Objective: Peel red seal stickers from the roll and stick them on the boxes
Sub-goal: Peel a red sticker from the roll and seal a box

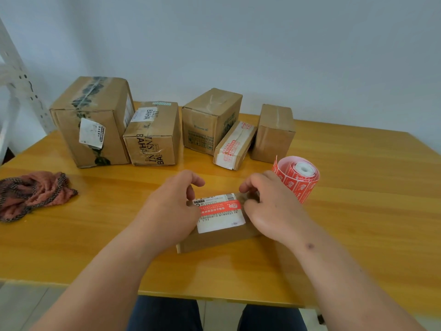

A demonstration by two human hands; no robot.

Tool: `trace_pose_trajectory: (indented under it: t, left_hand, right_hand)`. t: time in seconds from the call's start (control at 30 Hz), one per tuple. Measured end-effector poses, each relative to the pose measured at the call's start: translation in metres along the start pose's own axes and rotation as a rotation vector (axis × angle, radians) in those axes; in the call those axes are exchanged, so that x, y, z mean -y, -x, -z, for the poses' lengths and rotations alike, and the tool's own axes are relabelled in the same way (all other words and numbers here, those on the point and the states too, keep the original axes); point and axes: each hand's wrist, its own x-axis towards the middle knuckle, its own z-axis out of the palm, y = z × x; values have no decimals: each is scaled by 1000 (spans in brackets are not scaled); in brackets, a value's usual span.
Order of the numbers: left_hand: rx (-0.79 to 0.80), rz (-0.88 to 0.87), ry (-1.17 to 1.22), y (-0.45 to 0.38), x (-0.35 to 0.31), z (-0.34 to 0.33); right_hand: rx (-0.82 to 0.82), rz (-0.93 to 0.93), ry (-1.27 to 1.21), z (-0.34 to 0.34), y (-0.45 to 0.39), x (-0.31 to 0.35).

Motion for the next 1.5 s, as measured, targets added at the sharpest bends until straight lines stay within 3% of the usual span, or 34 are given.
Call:
trace_pose_trajectory:
  t: [0.17,0.63,0.77,0.87,0.93,1.03,1.2,1.33,1.5]
  left_hand:
    - [-87,-24,-103,-7,-7,-4]
    - [35,-11,53,-3,3,12]
    - [107,-92,89,6,8,22]
    - [250,-111,-80,6,13,20]
    - [286,-83,-105,7,14,16]
    - [272,-36,50,7,16,16]
    - [217,187,360,0,15,23]
    - [146,360,281,-14,8,24]
    - [194,422,118,-25,4,29]
  right_hand:
    - [-81,-79,111,-9,-10,7]
    - [-97,-13,54,-3,-7,0]
    - [20,118,97,2,4,-3]
    - [175,135,192,4,10,-4]
    - [219,142,199,5,11,-6]
    - [231,139,109,6,12,-9]
    - [64,65,-120,7,15,-10]
    - [111,85,-124,7,18,-7]
    - [30,26,-155,3,11,-10]
